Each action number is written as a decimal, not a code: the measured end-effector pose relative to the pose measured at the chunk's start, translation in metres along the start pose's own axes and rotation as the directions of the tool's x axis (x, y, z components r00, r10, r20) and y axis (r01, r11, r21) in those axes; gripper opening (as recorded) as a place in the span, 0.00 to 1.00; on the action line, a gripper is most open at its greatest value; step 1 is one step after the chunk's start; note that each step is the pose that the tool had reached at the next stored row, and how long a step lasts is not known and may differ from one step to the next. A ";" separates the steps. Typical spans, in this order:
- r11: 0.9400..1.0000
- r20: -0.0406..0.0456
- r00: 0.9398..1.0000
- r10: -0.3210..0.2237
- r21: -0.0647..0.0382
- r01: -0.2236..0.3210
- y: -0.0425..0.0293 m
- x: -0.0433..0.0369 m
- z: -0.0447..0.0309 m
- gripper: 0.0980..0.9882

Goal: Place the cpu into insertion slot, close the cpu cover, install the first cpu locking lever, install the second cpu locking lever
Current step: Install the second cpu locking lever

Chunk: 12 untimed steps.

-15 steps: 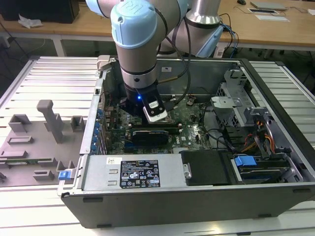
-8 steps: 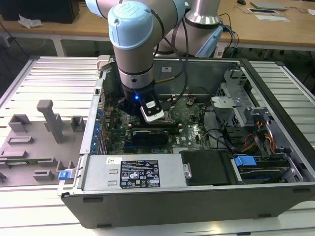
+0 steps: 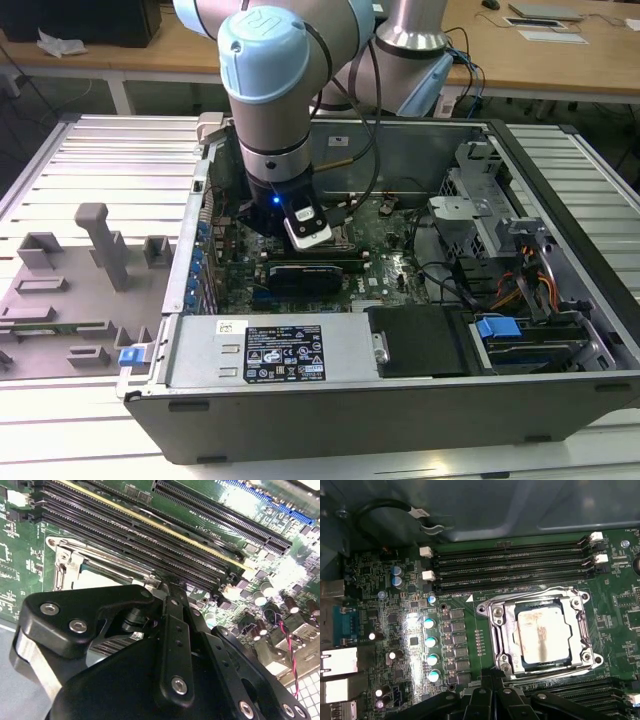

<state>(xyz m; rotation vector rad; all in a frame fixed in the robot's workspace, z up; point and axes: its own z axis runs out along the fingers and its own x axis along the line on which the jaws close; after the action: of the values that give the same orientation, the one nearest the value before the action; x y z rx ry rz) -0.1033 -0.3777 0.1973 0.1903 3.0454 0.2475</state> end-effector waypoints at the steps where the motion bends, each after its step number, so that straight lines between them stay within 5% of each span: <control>1: 1.000 0.000 1.000 0.000 0.000 0.000 0.0000 0.0000 0.0000 0.01; 9: 1.000 0.000 1.000 0.000 0.000 0.000 0.0018 -0.0008 -0.0111 0.01; 12: 1.000 0.000 1.000 0.000 0.000 0.000 0.0041 -0.0018 -0.0249 0.01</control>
<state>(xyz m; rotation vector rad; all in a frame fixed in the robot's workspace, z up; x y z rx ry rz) -0.1033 -0.3777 0.2226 0.1901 3.0455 0.2468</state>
